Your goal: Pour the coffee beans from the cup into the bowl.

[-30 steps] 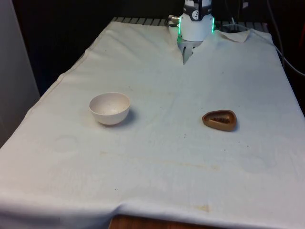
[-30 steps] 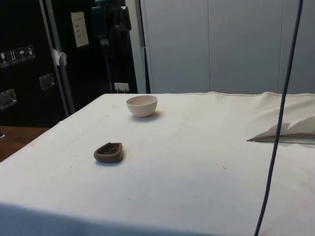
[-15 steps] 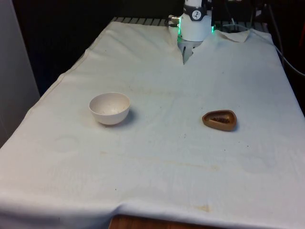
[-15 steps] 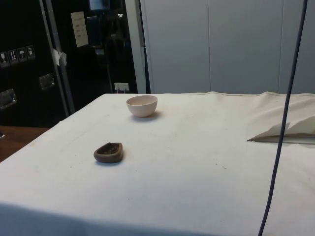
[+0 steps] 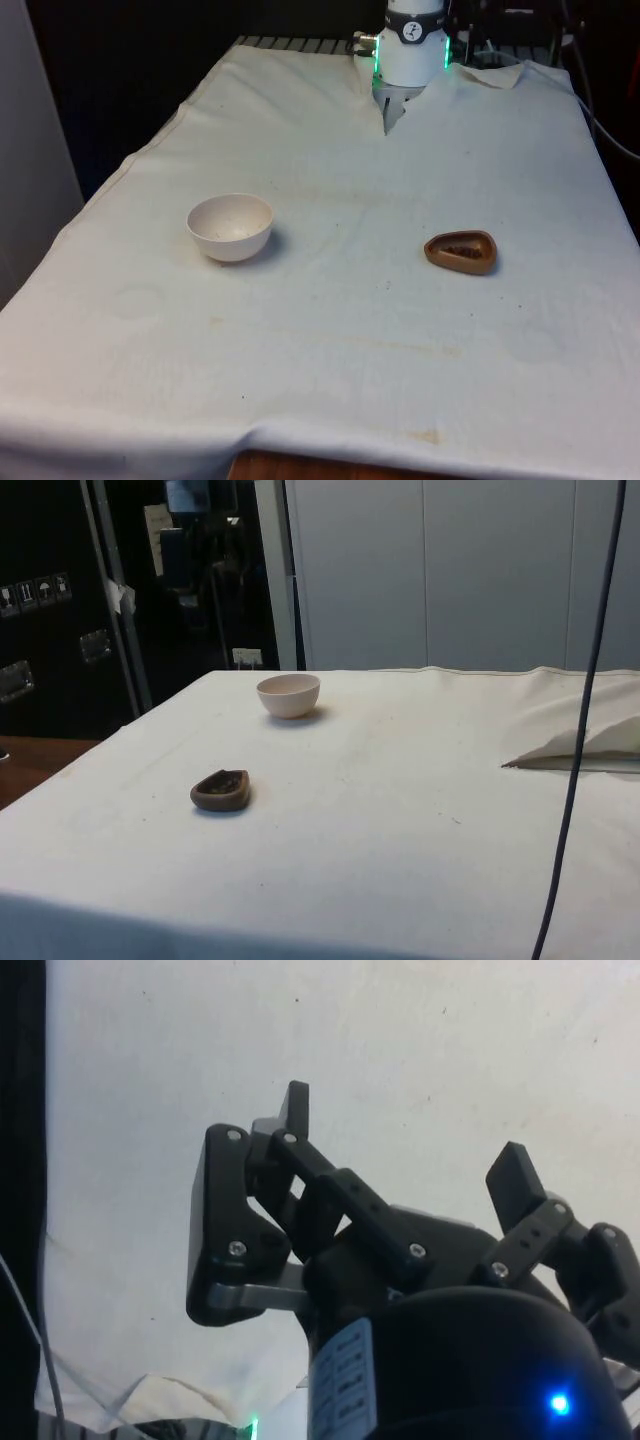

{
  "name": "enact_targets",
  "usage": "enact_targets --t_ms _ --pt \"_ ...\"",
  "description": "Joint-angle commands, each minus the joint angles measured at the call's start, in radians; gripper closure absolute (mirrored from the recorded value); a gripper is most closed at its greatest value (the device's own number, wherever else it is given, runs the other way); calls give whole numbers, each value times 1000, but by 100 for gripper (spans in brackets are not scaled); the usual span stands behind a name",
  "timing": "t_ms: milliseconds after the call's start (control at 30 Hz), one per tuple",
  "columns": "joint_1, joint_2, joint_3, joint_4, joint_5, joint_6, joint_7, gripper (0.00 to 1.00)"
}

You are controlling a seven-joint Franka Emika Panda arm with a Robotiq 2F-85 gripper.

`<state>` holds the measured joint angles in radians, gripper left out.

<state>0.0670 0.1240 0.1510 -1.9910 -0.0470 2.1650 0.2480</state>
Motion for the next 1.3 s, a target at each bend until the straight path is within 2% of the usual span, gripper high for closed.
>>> enact_targets --t_ms 0,267,300,333,433,700,833,933,1100,1133,1267 --pt "5 5 3 -1 -14 18 22 0" --pt "5 24 26 -8 -34 65 69 0" --pt "0 24 28 -4 -23 51 54 0" --pt "5 27 28 -9 -37 70 74 0" --pt "4 34 35 -10 -47 81 87 0" --pt "-6 49 32 -23 -55 95 66 0" --pt "-10 51 32 -22 -53 81 60 0" --pt "-16 47 28 -40 -52 97 51 0" --pt "-15 55 24 -51 -57 104 49 0" --pt "-15 51 25 -45 -53 86 48 0" --pt "-11 69 27 -56 -67 124 54 0"
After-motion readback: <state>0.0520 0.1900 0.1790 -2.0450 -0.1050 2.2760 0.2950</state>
